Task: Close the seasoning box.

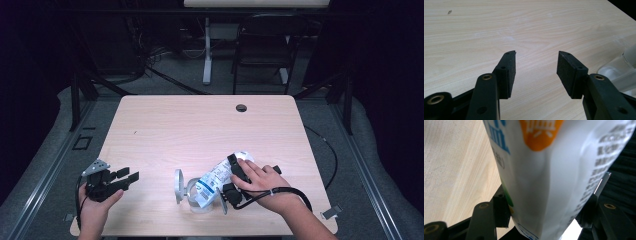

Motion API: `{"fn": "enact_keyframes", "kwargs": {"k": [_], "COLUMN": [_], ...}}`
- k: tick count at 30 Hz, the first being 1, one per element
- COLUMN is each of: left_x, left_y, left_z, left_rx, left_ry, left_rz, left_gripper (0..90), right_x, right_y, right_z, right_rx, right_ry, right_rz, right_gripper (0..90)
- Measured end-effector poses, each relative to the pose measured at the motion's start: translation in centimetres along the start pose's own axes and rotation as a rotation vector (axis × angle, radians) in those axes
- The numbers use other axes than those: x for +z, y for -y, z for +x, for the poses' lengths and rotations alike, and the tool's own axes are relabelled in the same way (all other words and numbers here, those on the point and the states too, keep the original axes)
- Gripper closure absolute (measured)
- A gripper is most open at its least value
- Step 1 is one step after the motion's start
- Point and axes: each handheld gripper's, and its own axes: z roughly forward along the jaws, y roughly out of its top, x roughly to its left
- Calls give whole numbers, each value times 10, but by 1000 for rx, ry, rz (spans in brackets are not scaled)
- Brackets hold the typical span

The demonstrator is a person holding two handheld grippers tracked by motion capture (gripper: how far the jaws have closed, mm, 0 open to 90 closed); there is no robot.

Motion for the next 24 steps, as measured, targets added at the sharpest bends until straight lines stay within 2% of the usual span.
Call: {"fn": "enact_keyframes", "kwargs": {"k": [13,20,22,23,24], "left_x": [0,0,0,0,0], "left_y": [0,0,1,1,1], "left_z": [0,1,1,1,1], "left_rx": [-1,-2,-2,-2,-2], "left_ry": [-1,-4,-5,-6,-6], "left_rz": [5,5,6,3,3], "left_gripper": [502,502,502,502,502], "right_x": [-1,0,-2,4,2], "right_y": [-1,0,-1,1,0], "right_z": [-1,0,-1,3,2], "right_rx": [-14,-3,-18,37,23], "right_ry": [-1,0,-1,-10,-7], "right_rz": [17,2,26,-41,-28], "right_gripper": [424,425,425,425,425]}}
